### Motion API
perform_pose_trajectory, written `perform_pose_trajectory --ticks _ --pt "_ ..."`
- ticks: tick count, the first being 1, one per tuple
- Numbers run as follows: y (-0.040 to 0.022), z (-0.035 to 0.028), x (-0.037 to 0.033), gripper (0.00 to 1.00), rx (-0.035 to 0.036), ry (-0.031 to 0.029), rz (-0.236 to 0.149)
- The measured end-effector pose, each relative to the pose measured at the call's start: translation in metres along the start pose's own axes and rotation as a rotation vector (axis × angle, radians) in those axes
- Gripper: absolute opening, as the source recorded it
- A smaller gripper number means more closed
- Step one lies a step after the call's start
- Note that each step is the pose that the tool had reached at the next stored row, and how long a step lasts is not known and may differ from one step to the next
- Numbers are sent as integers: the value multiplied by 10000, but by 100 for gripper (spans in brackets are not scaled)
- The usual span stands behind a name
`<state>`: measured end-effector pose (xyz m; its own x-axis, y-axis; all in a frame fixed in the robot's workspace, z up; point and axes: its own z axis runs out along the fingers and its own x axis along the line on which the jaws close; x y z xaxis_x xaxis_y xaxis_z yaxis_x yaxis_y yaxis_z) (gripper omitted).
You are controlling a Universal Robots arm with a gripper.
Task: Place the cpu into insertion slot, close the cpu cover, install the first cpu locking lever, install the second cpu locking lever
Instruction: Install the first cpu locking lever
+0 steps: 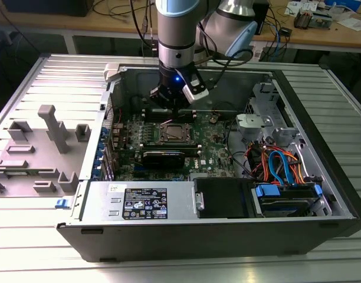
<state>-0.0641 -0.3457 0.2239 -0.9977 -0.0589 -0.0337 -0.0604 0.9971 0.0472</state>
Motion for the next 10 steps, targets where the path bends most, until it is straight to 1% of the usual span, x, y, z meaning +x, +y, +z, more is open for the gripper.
perform_pose_trajectory --ticks 5,10 --pt "-2 41 -79 11 2 -5 85" --pt "-4 66 -114 11 6 -8 165"
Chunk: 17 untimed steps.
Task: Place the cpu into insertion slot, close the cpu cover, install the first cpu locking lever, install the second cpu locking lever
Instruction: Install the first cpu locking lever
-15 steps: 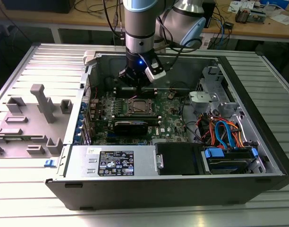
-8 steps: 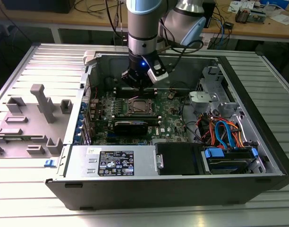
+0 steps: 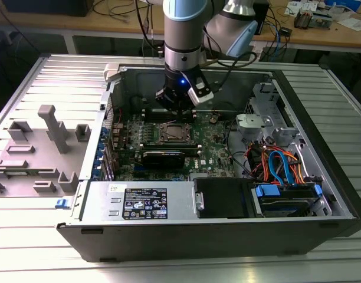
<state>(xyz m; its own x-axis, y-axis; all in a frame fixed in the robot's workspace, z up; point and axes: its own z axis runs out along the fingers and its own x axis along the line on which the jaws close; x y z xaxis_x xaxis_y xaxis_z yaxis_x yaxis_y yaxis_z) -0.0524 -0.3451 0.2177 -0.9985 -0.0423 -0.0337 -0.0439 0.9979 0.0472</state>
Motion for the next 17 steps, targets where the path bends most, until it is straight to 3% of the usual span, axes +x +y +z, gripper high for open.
perform_pose_trajectory --ticks 12,17 --pt "-4 103 -10 11 -14 -3 48" --pt "-4 107 -10 11 -19 -3 48"
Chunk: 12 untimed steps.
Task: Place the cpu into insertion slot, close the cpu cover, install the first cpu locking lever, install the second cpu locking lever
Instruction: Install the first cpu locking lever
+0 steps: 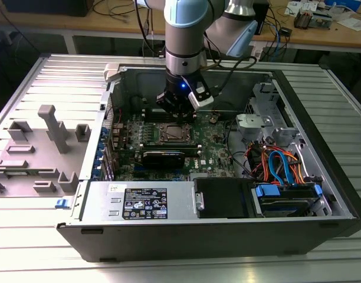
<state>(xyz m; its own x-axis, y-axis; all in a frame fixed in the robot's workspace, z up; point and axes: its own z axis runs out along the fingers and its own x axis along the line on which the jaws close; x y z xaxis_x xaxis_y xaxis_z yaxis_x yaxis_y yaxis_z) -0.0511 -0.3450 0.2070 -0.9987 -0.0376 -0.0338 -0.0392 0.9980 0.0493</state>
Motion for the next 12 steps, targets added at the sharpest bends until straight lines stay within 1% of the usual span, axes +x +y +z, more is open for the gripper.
perform_pose_trajectory --ticks 6,12 --pt "0 9 0 11 0 0 0" --pt "0 12 -2 11 -15 -2 0"
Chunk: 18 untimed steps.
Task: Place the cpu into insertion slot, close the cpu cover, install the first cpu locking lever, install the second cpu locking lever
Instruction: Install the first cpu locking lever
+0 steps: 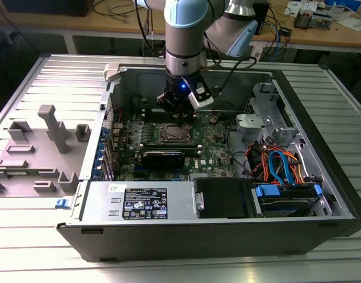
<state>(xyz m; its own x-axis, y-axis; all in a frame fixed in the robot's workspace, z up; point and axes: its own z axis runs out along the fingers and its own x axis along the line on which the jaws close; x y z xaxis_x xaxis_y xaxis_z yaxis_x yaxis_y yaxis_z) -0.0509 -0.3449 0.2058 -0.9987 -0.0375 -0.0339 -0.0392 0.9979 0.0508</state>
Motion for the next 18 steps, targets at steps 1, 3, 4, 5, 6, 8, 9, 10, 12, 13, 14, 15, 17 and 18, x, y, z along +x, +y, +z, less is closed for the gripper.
perform_pose_trajectory --ticks 1,3,4,5,6,8,9,10,12,13,14,15,17,18 --pt "0 -4 -3 11 -2 0 -1" --pt "4 -20 -4 11 -1 0 -1" --pt "4 -25 -4 11 0 0 -2" --pt "5 -34 -4 11 1 1 0" --pt "5 -37 -4 11 1 1 0" --pt "6 -39 -4 11 -1 0 -1" --pt "7 -40 -4 11 1 1 -1" --pt "6 -40 -4 11 1 2 0" --pt "6 -39 -4 11 3 2 0" --pt "6 -36 -4 11 2 2 2" --pt "6 -33 -5 11 1 2 2" --pt "6 -27 -7 11 0 2 1" --pt "5 -17 -15 11 3 3 0" --pt "4 -15 -18 11 4 3 0"
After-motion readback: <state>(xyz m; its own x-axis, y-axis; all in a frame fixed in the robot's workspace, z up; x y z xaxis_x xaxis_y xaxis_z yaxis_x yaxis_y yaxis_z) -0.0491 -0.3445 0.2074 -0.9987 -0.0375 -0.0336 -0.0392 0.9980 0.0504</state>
